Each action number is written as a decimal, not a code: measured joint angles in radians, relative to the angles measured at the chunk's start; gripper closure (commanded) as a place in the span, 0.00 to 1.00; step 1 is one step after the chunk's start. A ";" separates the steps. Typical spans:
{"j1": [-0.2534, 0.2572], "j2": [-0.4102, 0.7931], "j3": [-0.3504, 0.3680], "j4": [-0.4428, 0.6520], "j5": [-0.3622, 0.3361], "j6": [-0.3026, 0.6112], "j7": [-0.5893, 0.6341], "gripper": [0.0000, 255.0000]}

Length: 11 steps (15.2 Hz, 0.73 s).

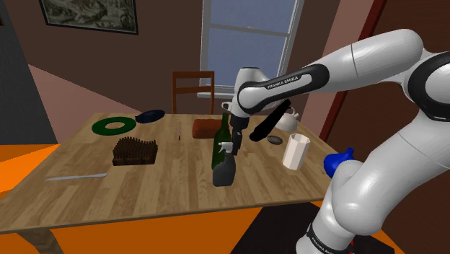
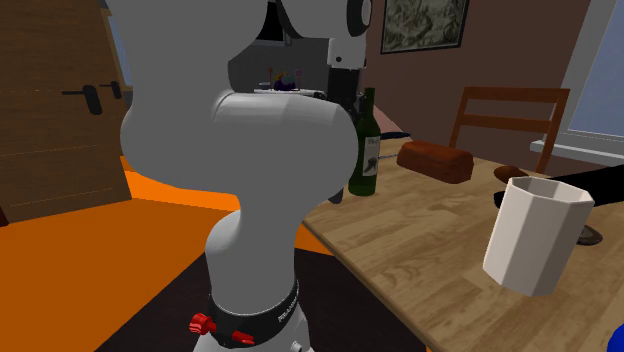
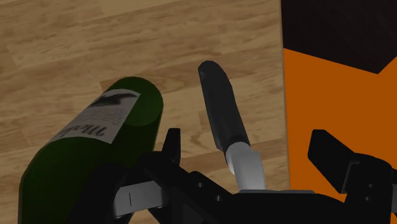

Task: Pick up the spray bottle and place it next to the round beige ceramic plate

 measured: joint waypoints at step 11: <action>0.000 -0.004 0.001 0.004 0.000 -0.008 0.002 1.00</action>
